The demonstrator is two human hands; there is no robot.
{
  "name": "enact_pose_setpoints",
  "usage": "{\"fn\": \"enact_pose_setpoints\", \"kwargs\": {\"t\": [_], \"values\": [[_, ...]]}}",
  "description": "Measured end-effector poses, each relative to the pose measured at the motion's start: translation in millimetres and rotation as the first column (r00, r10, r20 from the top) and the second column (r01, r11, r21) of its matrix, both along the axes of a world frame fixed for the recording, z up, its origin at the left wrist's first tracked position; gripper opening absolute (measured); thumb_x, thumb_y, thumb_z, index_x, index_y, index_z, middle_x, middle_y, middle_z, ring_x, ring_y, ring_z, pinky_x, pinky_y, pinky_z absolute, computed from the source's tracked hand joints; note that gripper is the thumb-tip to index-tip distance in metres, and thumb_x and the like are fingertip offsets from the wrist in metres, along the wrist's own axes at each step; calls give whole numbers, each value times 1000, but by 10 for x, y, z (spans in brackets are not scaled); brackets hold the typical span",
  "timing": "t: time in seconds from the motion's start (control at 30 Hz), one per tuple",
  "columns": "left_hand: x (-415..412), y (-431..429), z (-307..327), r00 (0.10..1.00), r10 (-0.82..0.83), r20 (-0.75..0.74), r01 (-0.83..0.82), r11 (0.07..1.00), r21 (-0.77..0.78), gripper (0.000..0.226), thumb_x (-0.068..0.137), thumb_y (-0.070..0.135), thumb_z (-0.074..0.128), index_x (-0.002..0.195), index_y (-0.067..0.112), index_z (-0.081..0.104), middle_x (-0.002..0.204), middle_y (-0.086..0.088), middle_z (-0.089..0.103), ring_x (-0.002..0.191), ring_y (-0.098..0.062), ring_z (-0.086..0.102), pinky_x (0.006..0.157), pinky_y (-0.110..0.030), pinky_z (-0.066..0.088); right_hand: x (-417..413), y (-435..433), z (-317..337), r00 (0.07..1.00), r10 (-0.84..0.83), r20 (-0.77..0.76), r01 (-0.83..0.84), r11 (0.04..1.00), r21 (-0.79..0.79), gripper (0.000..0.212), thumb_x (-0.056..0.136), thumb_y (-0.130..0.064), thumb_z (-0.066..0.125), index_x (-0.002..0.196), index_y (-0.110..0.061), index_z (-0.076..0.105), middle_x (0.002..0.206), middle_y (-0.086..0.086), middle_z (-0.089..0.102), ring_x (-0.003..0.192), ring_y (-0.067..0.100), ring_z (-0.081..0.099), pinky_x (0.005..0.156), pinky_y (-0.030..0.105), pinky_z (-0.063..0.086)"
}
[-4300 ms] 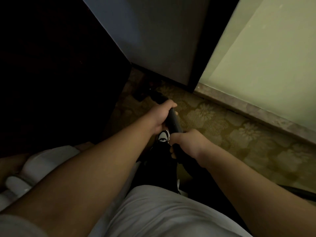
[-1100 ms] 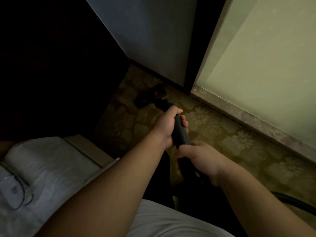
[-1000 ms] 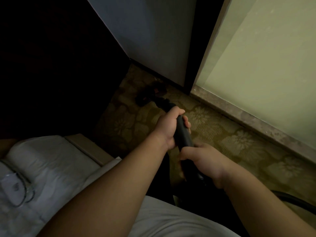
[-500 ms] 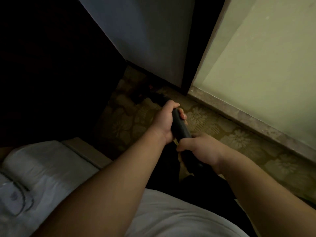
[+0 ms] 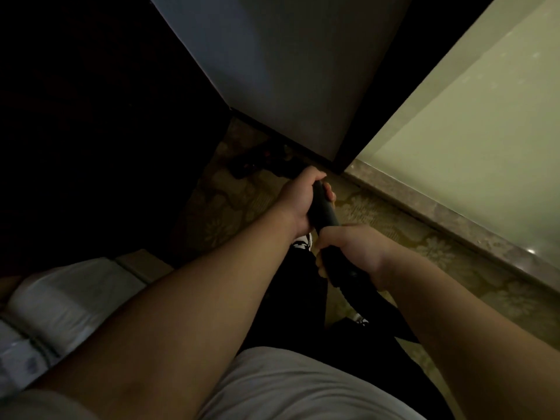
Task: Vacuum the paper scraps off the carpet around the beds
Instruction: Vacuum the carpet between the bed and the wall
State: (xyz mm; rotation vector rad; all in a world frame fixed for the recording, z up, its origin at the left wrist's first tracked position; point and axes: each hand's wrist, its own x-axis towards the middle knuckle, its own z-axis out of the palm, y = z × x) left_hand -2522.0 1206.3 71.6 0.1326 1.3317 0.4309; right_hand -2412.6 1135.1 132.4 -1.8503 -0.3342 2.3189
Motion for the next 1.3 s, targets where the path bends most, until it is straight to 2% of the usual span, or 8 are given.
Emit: {"fn": "enact_pose_setpoints", "kwargs": {"t": [0.17,0.4,0.53,0.6,0.7,0.77,0.97,1.3], "values": [[129,-14,-72,986,-158,-56,160,987,17,39,95,31,51,61,13,45,52,-3,50,56,-20,47,68,-33,41,3,-98,-16,984,-157,-90,145,981,-129,15,95,-15,58,84,-5,61,63,11,63,47,21,61,46,25,51],[292,-38,105,971,-235,-50,232,971,-56,19,95,25,54,85,11,48,57,-2,51,54,-15,50,55,-25,46,120,-234,83,939,-285,-195,239,943,-232,18,74,-25,63,80,-8,61,69,9,62,52,22,62,51,25,54],[467,-252,149,970,-240,-37,237,969,-69,17,94,23,55,87,9,48,64,-5,50,45,-13,51,44,-21,47,272,-463,178,931,-302,-206,252,938,-237,20,84,-26,59,77,-7,61,68,8,61,54,21,61,54,25,53],[549,-424,163,974,-226,-10,224,971,-86,16,94,22,55,90,10,46,65,-5,49,45,-13,50,43,-20,47,361,-635,224,936,-298,-187,251,938,-241,22,89,-26,57,76,-7,60,68,8,60,54,20,60,55,26,52],[644,-749,168,973,-230,21,231,966,-113,18,92,23,57,98,9,47,65,-4,51,46,-13,52,46,-21,50,464,-954,282,943,-286,-172,243,941,-234,17,78,-25,62,77,-8,60,69,9,62,54,21,61,54,26,53],[705,-982,165,976,-216,33,219,968,-120,18,92,24,58,93,9,48,62,-4,52,46,-13,53,48,-21,50,531,-1190,292,944,-285,-164,245,942,-229,19,74,-26,64,77,-8,60,69,10,62,54,22,62,54,25,54],[915,-1704,237,989,-139,55,146,980,-137,17,89,23,62,90,12,49,60,-2,54,51,-13,54,53,-24,50,766,-1890,337,959,-252,-133,222,953,-206,20,90,-25,57,80,-8,58,69,9,61,55,22,61,58,28,50],[1120,-2691,623,978,59,199,-14,975,-222,22,91,20,58,72,13,49,61,2,49,56,-13,50,69,-30,46,1201,-2745,686,999,-10,36,11,999,-34,14,91,-10,64,86,2,66,70,19,66,54,27,63,56,33,51]]}}
